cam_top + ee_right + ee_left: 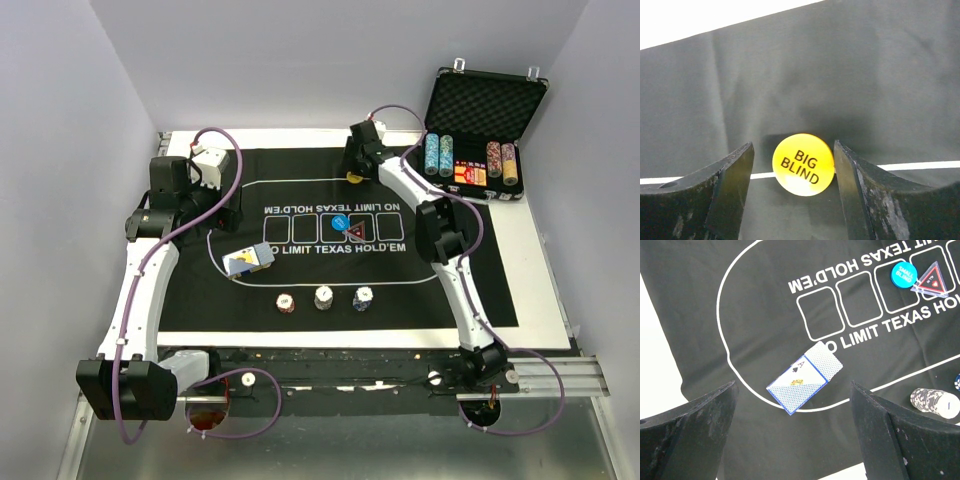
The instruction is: Distribute texas hold em gaming equipment
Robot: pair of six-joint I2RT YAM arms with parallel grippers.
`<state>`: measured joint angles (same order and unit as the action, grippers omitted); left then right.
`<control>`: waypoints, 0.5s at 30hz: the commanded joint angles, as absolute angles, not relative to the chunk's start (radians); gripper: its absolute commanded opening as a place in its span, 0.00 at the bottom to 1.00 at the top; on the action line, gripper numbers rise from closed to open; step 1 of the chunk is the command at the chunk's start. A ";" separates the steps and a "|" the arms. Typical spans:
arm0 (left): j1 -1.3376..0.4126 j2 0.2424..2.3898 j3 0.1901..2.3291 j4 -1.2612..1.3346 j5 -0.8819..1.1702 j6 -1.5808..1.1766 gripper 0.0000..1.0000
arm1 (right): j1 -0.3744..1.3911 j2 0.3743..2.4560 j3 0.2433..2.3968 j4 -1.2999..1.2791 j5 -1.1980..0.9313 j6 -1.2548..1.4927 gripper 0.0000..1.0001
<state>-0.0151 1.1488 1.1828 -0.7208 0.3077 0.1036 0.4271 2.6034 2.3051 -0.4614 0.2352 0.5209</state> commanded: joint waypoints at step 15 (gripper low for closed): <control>-0.009 1.106 1.158 -0.726 0.291 0.115 0.99 | 0.500 2.131 1.692 -0.187 0.281 0.397 1.00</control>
<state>-0.0143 1.1439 1.1770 -0.7200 0.3046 0.1047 0.4816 2.2833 1.8133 -0.2771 0.2008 0.4259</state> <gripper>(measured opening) 0.990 0.998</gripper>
